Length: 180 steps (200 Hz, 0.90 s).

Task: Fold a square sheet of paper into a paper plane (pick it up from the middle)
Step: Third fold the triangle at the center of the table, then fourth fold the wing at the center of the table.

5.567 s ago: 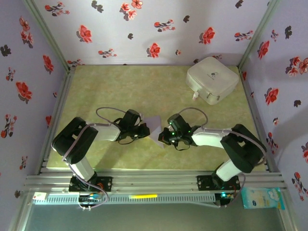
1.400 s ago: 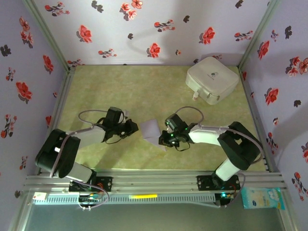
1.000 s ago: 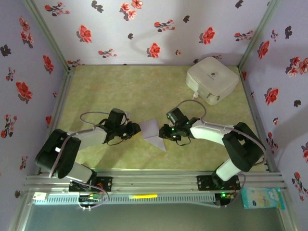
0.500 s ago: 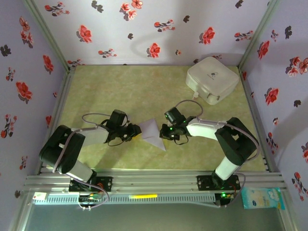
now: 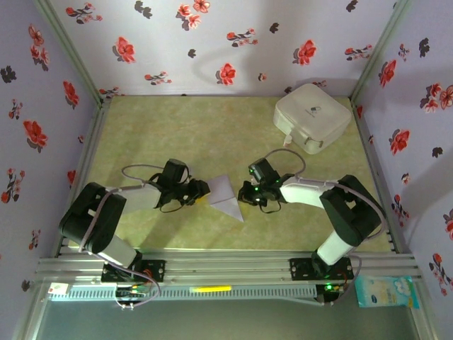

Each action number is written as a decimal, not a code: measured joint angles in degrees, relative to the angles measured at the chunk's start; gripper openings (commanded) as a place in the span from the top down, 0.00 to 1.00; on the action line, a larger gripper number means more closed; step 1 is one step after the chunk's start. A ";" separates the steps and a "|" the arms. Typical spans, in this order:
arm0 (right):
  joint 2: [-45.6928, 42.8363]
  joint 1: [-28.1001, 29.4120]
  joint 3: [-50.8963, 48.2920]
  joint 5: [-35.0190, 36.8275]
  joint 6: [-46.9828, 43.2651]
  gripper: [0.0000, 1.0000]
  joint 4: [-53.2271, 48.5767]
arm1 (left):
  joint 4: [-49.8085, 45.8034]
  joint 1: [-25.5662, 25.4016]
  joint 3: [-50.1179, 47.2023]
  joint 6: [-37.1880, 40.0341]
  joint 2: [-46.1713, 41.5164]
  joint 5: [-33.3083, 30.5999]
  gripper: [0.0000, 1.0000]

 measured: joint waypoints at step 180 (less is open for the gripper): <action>2.75 -0.04 2.43 -3.26 0.20 0.79 2.78 | -0.24 0.00 0.35 0.00 1.31 0.59 0.64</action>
